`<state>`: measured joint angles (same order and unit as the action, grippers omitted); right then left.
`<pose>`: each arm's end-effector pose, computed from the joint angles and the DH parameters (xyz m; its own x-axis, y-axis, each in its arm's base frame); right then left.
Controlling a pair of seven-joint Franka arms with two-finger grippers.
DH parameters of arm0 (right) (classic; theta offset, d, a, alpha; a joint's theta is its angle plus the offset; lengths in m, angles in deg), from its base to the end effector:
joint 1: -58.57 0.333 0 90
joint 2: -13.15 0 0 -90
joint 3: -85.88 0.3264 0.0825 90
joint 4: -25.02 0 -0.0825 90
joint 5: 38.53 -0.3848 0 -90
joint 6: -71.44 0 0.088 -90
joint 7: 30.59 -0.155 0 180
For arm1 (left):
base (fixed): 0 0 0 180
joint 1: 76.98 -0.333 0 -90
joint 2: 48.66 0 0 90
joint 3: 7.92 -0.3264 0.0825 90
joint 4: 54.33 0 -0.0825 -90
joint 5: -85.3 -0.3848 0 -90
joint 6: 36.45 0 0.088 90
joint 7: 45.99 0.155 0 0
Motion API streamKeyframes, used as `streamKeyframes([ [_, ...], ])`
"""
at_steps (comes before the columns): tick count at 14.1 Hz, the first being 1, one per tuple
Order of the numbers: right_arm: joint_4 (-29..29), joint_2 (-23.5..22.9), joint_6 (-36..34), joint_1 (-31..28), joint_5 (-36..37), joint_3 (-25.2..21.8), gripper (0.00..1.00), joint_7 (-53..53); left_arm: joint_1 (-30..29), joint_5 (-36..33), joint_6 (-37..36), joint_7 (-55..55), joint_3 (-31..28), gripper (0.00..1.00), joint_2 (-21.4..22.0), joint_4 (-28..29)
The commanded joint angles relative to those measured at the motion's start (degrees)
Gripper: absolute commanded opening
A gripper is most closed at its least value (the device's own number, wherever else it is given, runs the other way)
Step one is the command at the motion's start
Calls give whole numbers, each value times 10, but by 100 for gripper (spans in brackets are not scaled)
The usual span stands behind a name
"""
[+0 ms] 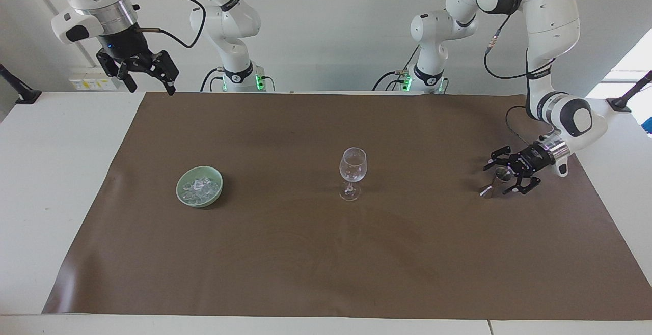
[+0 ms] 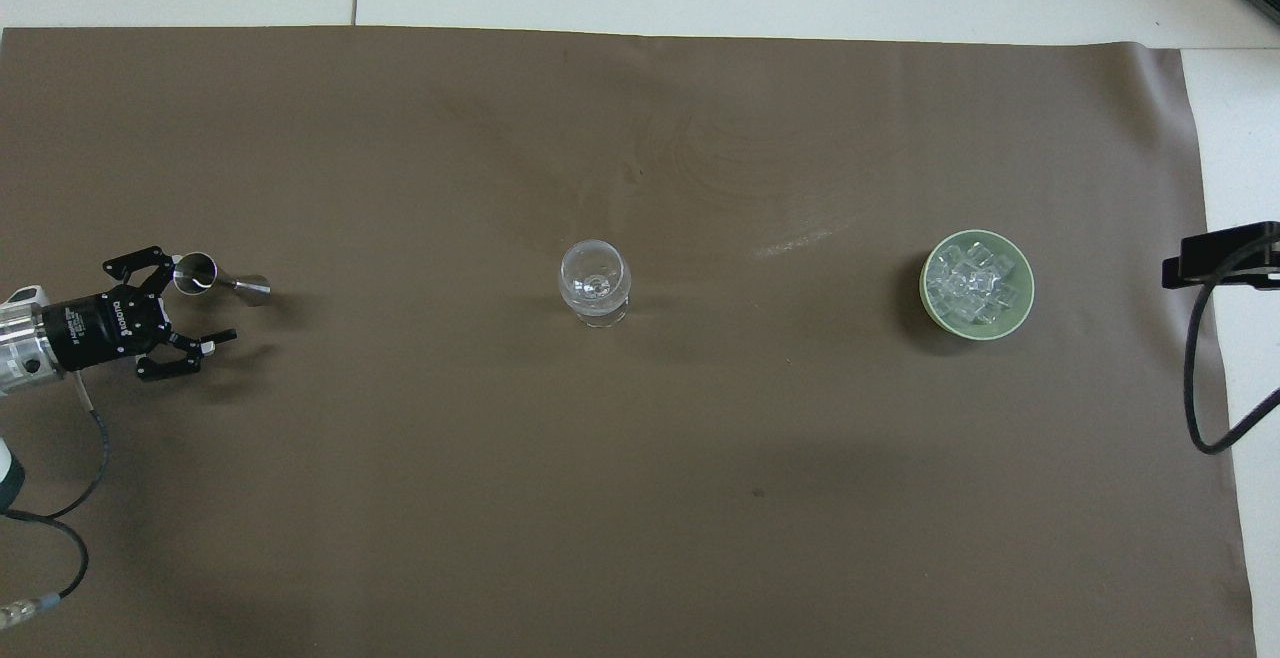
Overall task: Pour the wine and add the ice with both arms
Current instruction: 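Reach the left gripper to the silver jigger and grasp it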
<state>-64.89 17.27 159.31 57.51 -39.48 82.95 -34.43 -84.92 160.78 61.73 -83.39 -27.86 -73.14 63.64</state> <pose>0.5290 -0.0353 0.6233 0.9902 -0.1356 0.0348 -0.1348 -0.9906 -0.0226 0.5485 0.1333 0.2272 -0.1229 0.3800 -0.9168 0.9431 0.3324 0.0113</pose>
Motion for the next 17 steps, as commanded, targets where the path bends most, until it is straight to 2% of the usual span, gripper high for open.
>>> streamKeyframes([
  [1,-10,12,-4,-3,-5,2,100,12,6,24,11,17,-2,100,21,31],
  [6,-10,12,-4,-3,-5,2,100,12,1,50,5,48,-2,100,27,55],
  [13,-10,12,-5,-3,-5,2,100,12,1,77,9,56,-2,90,34,74],
  [17,-10,12,-4,-3,-5,2,100,12,4,94,13,56,-3,89,34,73],
])
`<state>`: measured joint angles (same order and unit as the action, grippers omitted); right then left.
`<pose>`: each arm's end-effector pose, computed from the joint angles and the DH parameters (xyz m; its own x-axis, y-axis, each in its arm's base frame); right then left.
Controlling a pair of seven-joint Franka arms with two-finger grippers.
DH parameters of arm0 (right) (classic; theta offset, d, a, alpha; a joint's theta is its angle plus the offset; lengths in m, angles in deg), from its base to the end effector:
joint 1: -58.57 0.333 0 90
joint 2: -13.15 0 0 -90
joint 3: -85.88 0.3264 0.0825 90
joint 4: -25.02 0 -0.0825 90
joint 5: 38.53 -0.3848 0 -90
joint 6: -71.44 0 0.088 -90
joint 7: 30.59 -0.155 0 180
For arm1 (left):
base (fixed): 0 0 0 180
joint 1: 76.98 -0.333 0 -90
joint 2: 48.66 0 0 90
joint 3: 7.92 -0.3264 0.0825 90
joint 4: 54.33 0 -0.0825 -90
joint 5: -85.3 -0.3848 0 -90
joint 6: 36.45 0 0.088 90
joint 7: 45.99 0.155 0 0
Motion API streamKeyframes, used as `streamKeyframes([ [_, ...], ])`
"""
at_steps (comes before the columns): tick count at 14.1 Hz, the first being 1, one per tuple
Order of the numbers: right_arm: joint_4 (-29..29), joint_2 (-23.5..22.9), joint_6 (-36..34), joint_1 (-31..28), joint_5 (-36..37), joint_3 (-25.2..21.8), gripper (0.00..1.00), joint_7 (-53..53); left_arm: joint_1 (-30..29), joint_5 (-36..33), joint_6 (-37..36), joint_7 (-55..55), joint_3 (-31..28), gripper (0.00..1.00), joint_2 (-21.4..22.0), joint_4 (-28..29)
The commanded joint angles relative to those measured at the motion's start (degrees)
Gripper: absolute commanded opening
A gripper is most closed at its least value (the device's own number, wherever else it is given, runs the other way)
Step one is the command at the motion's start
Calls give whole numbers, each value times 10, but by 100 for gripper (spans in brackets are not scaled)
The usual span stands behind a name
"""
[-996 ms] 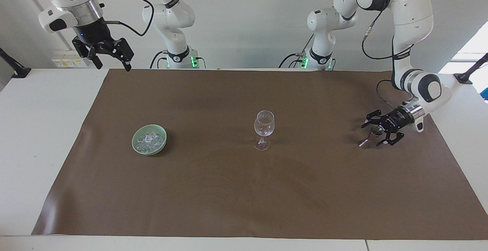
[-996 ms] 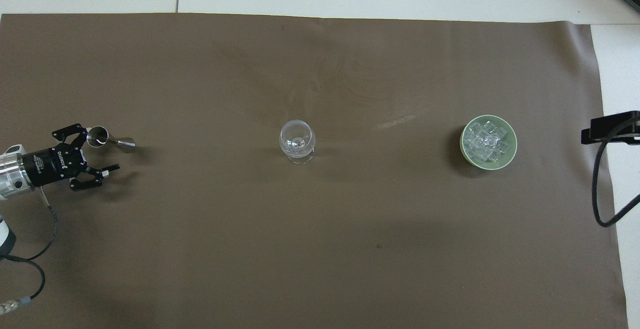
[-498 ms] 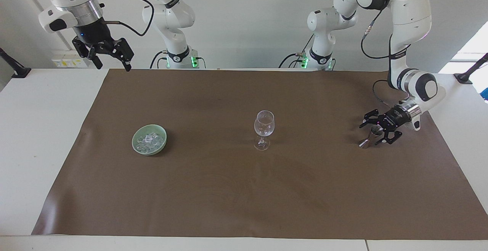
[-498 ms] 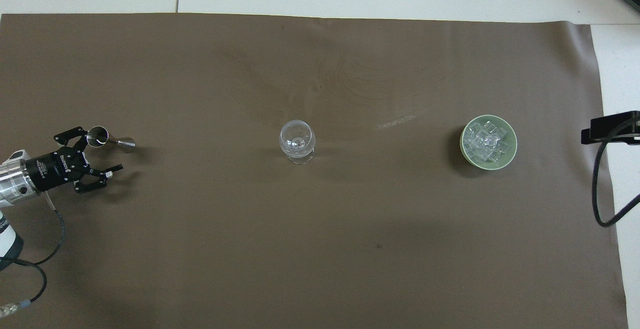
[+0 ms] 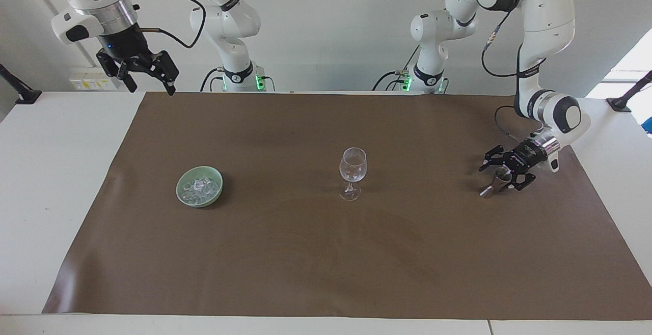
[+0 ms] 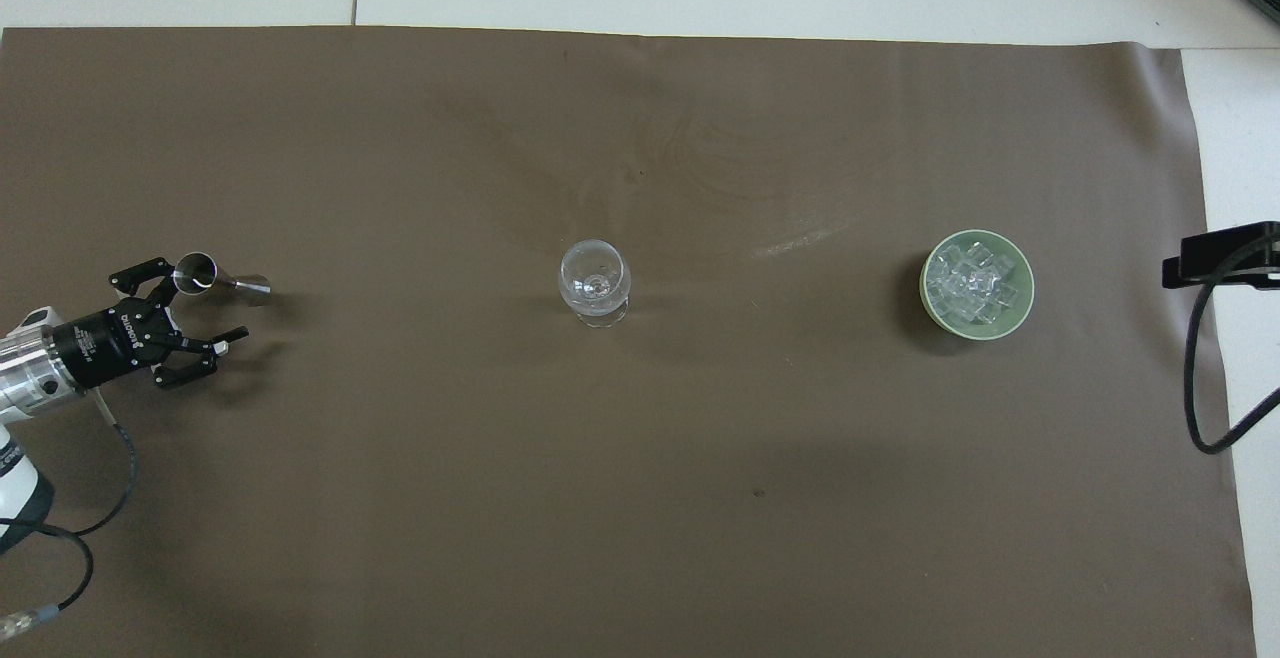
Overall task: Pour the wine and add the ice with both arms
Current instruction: 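Reach the left gripper to the silver jigger and grasp it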
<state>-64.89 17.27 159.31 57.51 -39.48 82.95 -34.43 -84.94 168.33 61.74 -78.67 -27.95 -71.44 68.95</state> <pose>0.5290 -0.0353 0.6233 0.9902 -0.1356 0.0348 -0.1348 -0.9906 -0.0226 0.5348 0.1259 0.2226 -0.0916 0.3042 -0.9482 0.9076 0.4173 0.0462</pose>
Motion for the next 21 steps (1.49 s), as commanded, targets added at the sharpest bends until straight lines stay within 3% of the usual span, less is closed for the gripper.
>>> streamKeyframes([
  [1,-10,12,-4,-3,-5,2,100,12,4,19,15,9,-2,88,16,20],
  [16,-10,12,-4,-3,-5,2,100,12,22,60,43,10,4,82,17,33],
  [18,-10,12,-4,-3,-5,2,100,12,22,60,43,10,3,75,17,33],
  [20,-10,12,-4,-3,-5,2,100,12,22,60,42,9,3,59,17,32],
  [21,-10,12,-4,-3,-5,2,100,12,19,60,42,8,2,45,17,30],
])
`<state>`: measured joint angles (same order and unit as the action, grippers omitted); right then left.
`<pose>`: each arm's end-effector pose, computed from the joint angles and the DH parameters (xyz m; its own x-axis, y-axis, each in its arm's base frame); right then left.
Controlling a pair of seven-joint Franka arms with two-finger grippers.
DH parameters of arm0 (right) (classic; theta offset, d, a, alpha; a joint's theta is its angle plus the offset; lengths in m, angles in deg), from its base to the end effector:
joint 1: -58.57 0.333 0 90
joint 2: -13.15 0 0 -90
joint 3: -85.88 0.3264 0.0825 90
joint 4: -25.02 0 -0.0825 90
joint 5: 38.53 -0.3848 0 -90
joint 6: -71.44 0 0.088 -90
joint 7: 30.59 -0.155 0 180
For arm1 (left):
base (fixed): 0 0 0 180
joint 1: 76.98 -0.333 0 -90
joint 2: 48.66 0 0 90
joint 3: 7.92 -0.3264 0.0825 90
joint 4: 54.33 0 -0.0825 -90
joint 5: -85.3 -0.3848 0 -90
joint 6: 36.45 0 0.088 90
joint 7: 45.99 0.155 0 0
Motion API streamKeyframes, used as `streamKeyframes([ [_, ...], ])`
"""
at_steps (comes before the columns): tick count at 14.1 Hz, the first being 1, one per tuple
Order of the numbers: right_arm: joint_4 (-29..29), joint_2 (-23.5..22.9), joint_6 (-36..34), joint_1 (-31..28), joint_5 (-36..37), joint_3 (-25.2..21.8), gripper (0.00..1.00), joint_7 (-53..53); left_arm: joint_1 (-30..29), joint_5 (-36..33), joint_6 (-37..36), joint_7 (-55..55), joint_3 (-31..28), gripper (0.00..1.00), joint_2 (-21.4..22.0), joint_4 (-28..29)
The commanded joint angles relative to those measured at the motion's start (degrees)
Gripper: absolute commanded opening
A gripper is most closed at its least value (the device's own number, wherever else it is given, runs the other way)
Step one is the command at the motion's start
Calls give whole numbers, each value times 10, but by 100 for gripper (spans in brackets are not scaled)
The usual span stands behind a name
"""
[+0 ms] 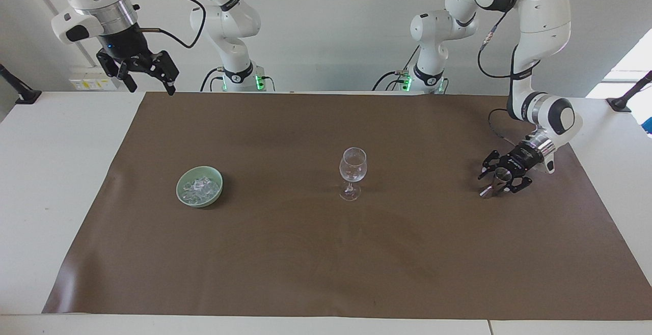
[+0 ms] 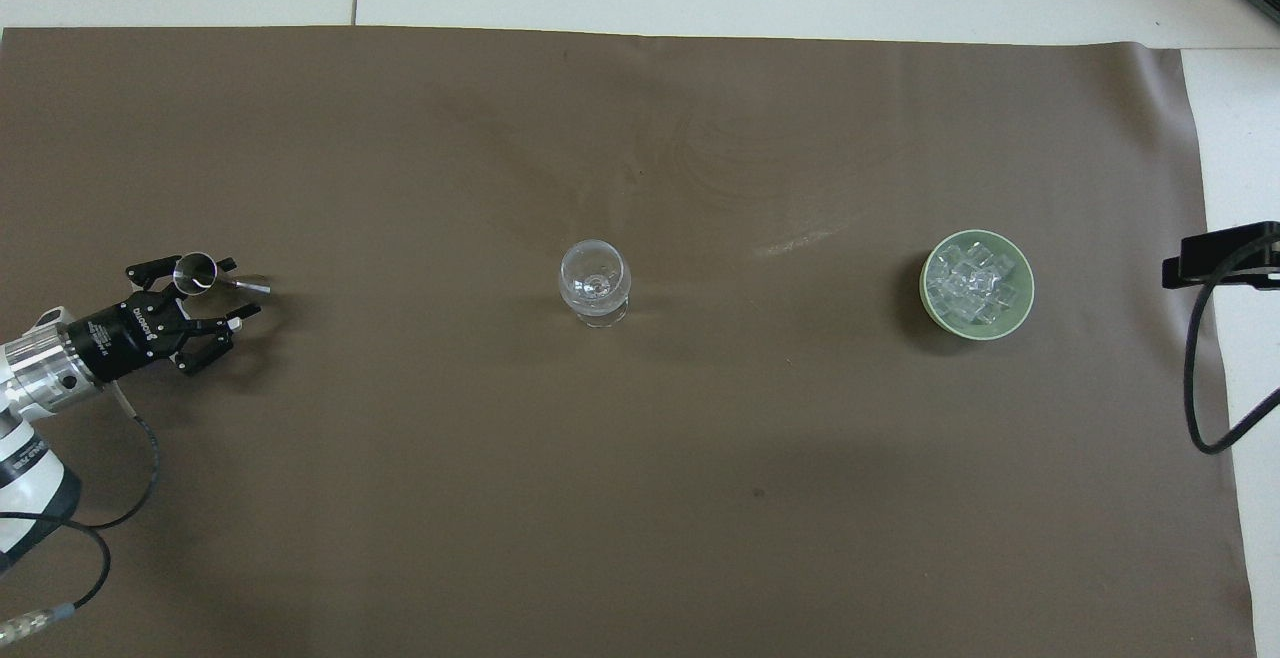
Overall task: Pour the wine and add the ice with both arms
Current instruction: 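Reach the left gripper to the silver jigger and grasp it, then lift the jigger with the left gripper and carry it toward the glass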
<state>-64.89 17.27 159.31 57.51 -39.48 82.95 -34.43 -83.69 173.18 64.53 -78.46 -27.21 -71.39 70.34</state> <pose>0.5290 -0.0353 0.6233 0.9902 -0.1356 0.0348 -0.1348 -0.9906 -0.0226 0.5410 0.1141 0.2165 -0.1094 0.2848 -0.9523 0.8789 0.4753 0.0412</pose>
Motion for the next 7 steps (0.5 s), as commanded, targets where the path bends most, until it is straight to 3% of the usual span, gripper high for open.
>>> streamKeyframes([
  [1,-10,12,-4,-3,-5,2,100,12,5,12,13,5,-5,37,16,15],
  [3,-10,12,-4,-3,-5,2,100,12,2,12,13,3,-6,30,15,14],
  [6,-10,12,-4,-3,-5,2,100,12,1,12,14,1,-6,3,15,12],
  [7,-10,12,-4,-3,-5,2,100,12,1,12,14,1,-6,0,15,12],
])
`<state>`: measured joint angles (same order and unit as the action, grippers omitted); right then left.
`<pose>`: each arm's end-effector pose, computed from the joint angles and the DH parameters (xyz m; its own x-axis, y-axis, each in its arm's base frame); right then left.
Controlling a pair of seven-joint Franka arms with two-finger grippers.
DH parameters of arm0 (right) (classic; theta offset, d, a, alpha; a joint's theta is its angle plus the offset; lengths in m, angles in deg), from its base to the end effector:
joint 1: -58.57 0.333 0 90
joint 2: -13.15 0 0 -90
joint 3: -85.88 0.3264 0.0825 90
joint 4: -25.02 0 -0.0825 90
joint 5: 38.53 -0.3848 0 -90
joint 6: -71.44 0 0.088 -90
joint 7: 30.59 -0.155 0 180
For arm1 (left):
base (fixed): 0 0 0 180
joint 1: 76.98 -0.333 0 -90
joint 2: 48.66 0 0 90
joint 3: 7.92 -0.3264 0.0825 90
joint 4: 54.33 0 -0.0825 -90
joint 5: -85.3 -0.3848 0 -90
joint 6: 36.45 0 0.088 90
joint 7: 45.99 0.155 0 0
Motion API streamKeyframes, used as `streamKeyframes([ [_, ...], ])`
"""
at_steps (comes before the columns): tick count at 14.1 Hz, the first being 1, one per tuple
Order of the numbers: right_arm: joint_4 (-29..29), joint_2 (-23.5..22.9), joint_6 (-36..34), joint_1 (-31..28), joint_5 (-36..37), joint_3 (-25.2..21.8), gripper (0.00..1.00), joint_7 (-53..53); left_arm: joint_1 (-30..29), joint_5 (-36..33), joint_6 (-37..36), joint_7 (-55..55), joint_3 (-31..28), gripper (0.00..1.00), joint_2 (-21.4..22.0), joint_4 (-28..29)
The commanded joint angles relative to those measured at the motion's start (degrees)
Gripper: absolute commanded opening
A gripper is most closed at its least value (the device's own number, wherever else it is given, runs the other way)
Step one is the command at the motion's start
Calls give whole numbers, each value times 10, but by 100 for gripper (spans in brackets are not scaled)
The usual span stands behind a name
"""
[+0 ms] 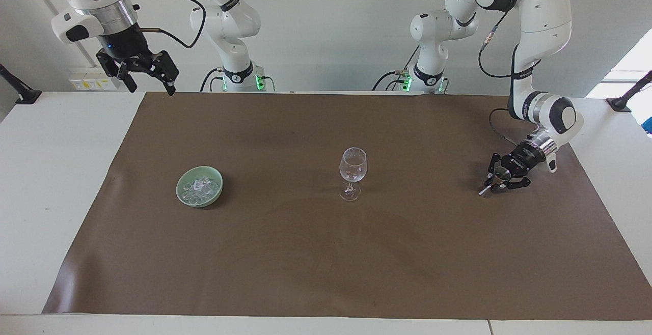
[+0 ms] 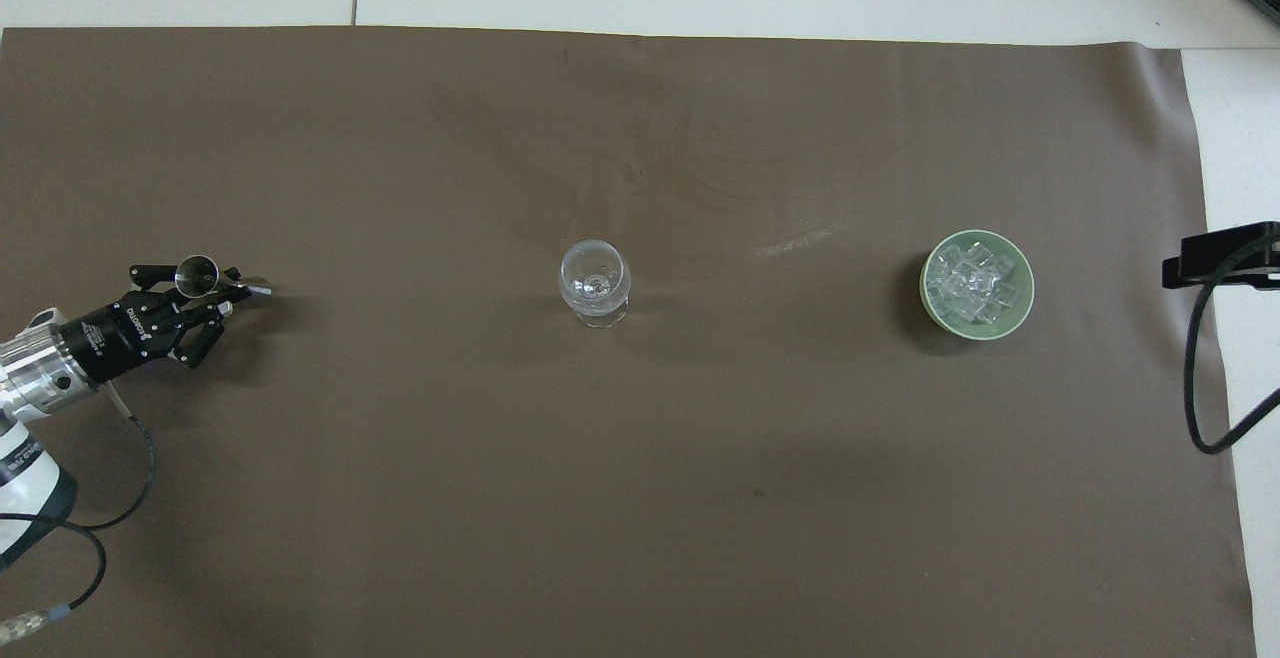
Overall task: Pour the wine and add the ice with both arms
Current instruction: 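Lift the jigger with the left gripper and carry it toward the glass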
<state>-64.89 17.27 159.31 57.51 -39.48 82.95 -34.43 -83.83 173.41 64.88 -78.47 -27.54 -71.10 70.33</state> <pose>0.5290 -0.0353 0.6233 0.9902 -0.1356 0.0348 -0.1348 -0.9906 -0.0226 0.5412 0.1197 0.2192 -0.1092 0.2887 -0.9512 0.8717 0.4877 0.0480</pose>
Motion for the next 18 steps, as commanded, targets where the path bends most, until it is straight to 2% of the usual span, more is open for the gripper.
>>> streamKeyframes([
  [1,-10,12,-4,-3,-5,2,100,12,2,10,11,0,-2,0,13,11],
  [11,-10,12,-4,-3,-5,2,100,12,-5,12,-24,-82,-2,0,15,-13],
  [18,-10,12,-4,-3,-5,2,100,12,3,12,-47,-104,0,0,72,-10],
])
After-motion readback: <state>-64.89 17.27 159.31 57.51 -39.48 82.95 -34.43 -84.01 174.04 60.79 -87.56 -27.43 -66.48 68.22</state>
